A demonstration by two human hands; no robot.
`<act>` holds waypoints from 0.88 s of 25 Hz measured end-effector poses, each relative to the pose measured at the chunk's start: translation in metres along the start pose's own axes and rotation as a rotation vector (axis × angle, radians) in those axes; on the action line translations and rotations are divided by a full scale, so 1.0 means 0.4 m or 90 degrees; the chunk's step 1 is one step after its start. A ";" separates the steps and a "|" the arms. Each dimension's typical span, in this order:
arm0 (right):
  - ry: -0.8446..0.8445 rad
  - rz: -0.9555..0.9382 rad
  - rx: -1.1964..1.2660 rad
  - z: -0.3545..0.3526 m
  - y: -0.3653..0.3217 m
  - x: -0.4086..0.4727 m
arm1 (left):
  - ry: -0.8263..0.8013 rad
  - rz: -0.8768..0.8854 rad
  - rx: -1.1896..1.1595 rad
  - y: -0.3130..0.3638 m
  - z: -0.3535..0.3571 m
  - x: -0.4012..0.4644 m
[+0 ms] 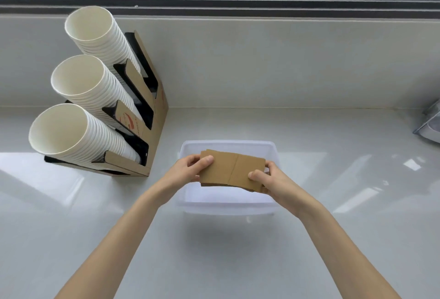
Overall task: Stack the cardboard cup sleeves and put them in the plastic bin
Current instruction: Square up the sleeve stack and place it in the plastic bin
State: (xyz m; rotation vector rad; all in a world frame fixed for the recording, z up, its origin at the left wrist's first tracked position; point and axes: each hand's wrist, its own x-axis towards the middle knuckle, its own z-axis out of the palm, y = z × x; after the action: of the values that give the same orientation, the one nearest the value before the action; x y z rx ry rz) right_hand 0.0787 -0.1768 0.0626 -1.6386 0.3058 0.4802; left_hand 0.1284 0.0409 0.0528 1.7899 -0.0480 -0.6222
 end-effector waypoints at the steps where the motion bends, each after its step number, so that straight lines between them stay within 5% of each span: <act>1: -0.013 0.020 -0.032 0.000 -0.001 0.009 | -0.009 -0.016 0.006 0.001 -0.005 0.019; 15: -0.264 0.207 -0.218 0.003 0.045 0.160 | -0.048 -0.156 0.209 0.001 0.007 0.220; 22: -0.288 0.271 -0.255 0.019 0.047 0.189 | -0.027 -0.179 0.186 -0.026 0.036 0.263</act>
State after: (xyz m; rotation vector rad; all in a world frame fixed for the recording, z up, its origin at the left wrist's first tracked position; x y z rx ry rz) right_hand 0.1353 -0.1657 0.0096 -1.7908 0.2254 1.2798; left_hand 0.2094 -0.0046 0.0002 2.0858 0.0897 -0.8914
